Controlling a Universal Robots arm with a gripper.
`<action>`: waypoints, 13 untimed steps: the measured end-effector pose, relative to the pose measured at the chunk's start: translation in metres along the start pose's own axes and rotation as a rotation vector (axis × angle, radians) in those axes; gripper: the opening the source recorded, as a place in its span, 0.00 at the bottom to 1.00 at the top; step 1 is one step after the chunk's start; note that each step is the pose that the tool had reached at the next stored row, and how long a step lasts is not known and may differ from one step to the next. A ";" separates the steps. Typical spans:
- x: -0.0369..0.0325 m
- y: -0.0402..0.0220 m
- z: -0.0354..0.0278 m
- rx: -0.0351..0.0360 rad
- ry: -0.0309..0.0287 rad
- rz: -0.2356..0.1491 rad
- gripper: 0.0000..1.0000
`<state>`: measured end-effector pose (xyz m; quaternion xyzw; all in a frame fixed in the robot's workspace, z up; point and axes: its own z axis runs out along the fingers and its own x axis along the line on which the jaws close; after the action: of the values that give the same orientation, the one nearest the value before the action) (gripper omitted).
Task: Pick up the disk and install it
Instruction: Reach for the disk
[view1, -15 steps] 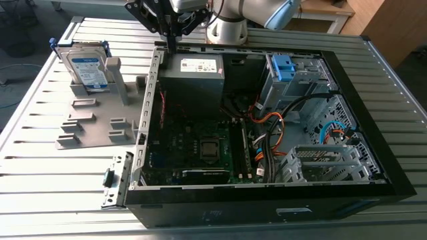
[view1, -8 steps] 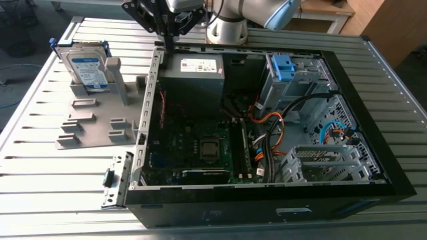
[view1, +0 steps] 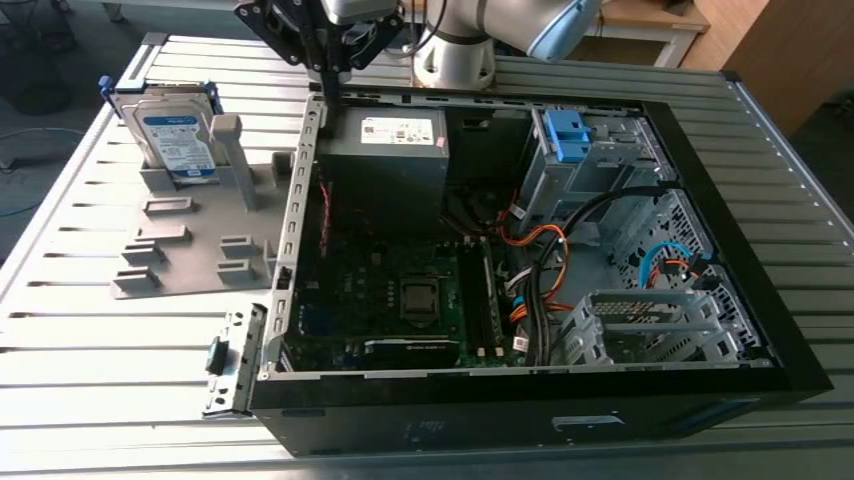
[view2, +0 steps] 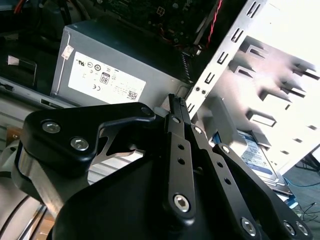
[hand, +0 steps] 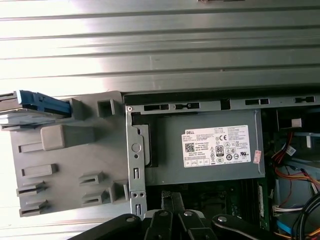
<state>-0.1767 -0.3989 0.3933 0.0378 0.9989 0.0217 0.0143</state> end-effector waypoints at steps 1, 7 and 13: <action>0.0010 -0.0001 0.0000 0.0000 0.0000 0.000 0.11; 0.0081 -0.0006 -0.0002 0.0000 -0.0002 0.000 0.11; 0.0130 -0.0010 -0.0004 0.0000 -0.0002 0.000 0.11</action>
<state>-0.1897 -0.3989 0.3933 0.0379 0.9989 0.0218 0.0144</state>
